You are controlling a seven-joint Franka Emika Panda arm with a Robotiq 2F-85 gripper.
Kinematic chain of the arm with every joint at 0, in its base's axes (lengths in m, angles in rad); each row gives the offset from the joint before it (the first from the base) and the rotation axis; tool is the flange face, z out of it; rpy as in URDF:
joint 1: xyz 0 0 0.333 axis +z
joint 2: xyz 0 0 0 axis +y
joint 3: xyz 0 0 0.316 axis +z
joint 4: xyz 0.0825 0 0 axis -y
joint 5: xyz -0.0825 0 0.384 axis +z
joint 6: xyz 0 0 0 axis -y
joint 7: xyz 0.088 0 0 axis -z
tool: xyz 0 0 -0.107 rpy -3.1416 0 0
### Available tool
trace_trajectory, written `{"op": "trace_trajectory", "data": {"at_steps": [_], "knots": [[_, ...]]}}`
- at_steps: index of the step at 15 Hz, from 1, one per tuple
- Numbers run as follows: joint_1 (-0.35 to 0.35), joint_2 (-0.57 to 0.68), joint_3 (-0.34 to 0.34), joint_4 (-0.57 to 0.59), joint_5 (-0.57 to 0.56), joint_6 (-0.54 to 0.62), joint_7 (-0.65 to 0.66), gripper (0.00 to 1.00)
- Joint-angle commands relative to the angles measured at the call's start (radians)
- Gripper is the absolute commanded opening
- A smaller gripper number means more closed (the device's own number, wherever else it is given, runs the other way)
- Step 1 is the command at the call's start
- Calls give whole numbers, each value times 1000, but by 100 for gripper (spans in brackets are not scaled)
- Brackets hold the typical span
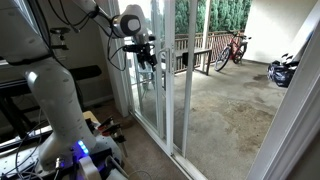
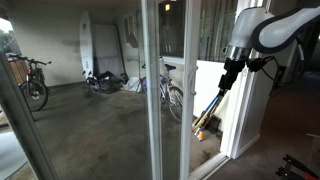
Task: Close the door
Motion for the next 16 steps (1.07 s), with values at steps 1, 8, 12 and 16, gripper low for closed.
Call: {"op": "trace_trajectory", "data": {"at_steps": [1, 8, 12, 16], "knots": [[11, 28, 12, 11, 21, 24, 39, 100], [20, 42, 16, 9, 38, 46, 39, 100], [18, 33, 13, 8, 22, 28, 24, 100], [13, 42, 32, 4, -23, 82, 64, 100]]}}
